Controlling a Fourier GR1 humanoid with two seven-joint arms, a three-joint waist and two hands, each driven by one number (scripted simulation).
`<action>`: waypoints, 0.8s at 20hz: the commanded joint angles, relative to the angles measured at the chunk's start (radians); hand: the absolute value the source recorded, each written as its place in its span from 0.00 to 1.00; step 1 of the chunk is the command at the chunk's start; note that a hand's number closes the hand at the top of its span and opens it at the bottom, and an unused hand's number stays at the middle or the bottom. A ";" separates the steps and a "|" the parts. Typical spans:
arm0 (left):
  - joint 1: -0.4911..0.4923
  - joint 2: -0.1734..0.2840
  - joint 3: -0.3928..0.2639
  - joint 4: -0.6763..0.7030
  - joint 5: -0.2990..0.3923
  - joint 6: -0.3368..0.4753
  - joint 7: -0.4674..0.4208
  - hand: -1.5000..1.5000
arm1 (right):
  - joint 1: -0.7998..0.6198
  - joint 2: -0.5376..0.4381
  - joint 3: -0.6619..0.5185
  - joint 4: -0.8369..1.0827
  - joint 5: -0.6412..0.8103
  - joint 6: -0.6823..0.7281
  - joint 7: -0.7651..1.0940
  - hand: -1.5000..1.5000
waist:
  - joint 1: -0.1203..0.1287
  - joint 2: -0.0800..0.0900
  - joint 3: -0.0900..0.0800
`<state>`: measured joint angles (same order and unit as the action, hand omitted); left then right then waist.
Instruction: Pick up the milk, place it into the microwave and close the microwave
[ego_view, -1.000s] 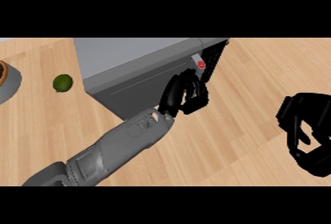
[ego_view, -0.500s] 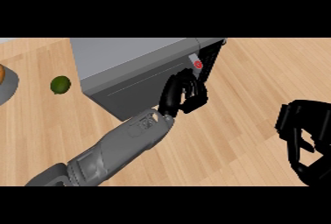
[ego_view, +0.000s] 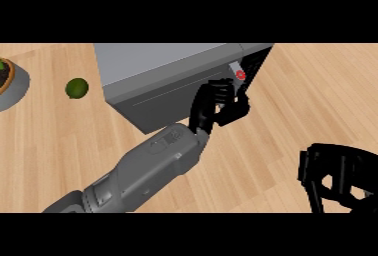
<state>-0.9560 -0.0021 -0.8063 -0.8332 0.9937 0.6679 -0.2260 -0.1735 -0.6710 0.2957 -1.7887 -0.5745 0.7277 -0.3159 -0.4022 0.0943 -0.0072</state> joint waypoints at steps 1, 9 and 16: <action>0.017 0.002 0.145 0.041 0.106 -0.048 -0.022 1.00 | 0.045 0.015 0.034 -0.045 -0.003 0.003 -0.003 1.00 | 0.038 -0.006 -0.005; 0.043 0.021 0.119 0.108 0.188 -0.220 -0.055 1.00 | 0.139 0.052 0.064 -0.129 0.012 -0.068 0.004 1.00 | 0.086 -0.013 -0.003; 0.069 0.059 0.079 0.155 0.236 -0.357 -0.073 1.00 | 0.215 0.093 0.114 -0.217 0.061 -0.134 0.013 1.00 | 0.114 -0.015 -0.003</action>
<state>-0.9592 -0.0019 -0.8321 -0.7988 1.1781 0.3292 -0.2511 0.0019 -0.5964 0.3873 -1.9632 -0.5354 0.6252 -0.3058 -0.3264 0.0784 -0.0048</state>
